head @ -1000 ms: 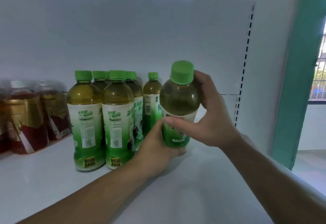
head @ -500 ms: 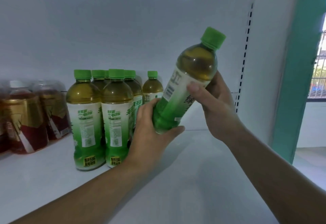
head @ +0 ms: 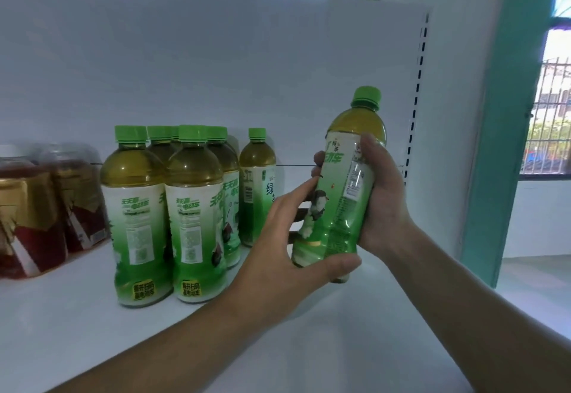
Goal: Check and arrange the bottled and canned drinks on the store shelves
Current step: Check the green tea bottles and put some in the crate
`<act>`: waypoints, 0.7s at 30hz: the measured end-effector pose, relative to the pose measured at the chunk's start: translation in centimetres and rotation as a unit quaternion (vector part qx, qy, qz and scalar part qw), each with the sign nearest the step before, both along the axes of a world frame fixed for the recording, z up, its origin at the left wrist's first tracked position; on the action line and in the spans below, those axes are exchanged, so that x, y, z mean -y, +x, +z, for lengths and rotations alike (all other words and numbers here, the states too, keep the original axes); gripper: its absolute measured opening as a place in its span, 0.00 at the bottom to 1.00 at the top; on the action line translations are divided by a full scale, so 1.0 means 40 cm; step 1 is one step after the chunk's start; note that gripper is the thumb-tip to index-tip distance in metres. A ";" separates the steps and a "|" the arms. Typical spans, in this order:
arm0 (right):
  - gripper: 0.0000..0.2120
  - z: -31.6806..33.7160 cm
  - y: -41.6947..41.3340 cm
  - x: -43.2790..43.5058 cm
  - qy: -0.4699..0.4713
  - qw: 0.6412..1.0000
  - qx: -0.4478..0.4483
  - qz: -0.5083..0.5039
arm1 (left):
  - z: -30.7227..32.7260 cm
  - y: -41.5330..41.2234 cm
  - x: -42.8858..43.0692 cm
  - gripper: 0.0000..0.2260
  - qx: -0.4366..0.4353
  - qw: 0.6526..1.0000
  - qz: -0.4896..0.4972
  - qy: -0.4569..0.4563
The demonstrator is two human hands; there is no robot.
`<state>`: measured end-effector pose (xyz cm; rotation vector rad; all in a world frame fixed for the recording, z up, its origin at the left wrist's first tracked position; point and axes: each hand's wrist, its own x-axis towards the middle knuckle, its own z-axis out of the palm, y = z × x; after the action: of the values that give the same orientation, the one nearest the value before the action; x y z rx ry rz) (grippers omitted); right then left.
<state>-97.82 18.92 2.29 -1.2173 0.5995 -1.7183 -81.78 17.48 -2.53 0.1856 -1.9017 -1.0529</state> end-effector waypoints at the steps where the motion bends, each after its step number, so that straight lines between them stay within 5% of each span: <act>1: 0.34 -0.001 0.002 -0.003 0.008 1.000 -0.011 0.017 | -0.002 0.001 0.000 0.35 0.007 1.000 0.005 -0.018; 6: 0.32 0.003 0.017 -0.005 0.019 0.996 -0.069 -0.049 | 0.005 0.010 0.037 0.21 0.028 0.994 0.097 -0.050; 9: 0.28 0.001 0.040 0.008 0.000 0.983 -0.130 -0.129 | 0.049 0.036 0.053 0.16 0.025 0.964 0.228 -0.134; 13: 0.29 0.006 0.080 0.043 0.027 0.944 -0.252 -0.209 | 0.147 0.103 0.041 0.13 0.010 0.935 0.277 -0.221; 18: 0.22 0.001 0.150 0.059 0.078 0.917 -0.301 -0.251 | 0.257 0.190 0.099 0.13 0.166 0.796 0.379 -0.441; 21: 0.17 0.006 0.165 0.036 0.105 0.906 -0.333 -0.238 | 0.284 0.228 0.144 0.12 0.222 0.763 0.419 -0.440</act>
<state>-91.23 17.49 2.53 -1.5874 1.5595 -1.5257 -72.67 11.72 8.84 0.6936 -2.1551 0.5677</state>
